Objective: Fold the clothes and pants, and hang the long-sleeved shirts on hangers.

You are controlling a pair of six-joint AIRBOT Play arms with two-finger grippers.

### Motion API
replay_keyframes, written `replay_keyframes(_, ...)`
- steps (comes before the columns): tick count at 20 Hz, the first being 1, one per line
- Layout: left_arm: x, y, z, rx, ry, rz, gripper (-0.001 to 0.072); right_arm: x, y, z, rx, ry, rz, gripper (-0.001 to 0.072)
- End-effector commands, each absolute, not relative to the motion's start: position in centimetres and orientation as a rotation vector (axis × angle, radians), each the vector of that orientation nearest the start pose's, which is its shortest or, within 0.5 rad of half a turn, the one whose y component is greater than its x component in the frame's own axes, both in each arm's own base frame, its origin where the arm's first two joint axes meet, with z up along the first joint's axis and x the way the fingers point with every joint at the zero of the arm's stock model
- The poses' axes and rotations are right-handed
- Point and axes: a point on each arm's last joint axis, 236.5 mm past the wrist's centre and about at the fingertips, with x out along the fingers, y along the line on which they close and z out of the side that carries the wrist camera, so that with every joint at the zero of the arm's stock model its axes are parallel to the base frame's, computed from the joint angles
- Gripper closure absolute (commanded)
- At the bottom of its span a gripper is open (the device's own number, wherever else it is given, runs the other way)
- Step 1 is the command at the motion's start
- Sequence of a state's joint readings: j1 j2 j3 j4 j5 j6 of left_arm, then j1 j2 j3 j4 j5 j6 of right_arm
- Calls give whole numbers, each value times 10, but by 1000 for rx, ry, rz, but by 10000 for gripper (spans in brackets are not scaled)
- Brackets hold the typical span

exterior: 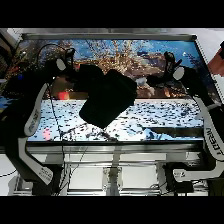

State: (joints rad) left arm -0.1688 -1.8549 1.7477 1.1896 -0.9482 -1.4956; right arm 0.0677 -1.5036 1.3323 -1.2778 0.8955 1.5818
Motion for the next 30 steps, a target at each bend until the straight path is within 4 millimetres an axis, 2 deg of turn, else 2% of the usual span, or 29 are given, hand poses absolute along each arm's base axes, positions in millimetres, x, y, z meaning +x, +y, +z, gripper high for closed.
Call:
replay_keyframes(1,581,-205,-15,-376,1036,-448,109,483,95,0,280,1103,200,501)
replay_keyframes(2,584,-211,-20,-407,1049,-466,177,483,95,0,280,1106,201,501)
replay_keyframes(3,586,-216,-24,-438,1062,-483,212,482,95,0,279,1108,201,501)
replay_keyframes(6,587,-234,-37,-536,1096,-528,211,482,95,0,281,1108,202,500)
replay_keyframes(8,573,-239,-51,-534,1168,-542,211,482,95,0,280,1109,201,500)
replay_keyframes(10,558,-231,-60,-513,1250,-531,211,482,95,-1,280,1110,202,500)
replay_keyframes(12,559,-214,-50,-532,1251,-516,211,482,95,0,280,1110,202,500)
replay_keyframes(16,575,-173,1,-557,1149,-481,212,482,95,-1,280,1109,202,500)
replay_keyframes(17,571,-168,7,-565,1163,-468,211,482,95,-1,280,1109,202,500)
replay_keyframes(19,554,-166,-1,-553,1247,-463,211,482,95,-1,281,1109,202,500)
replay_keyframes(25,523,-199,-37,-536,1413,-481,211,481,96,-1,282,1113,202,500)
replay_keyframes(30,515,-213,-47,-537,1453,-481,212,482,96,-1,282,1112,202,501)
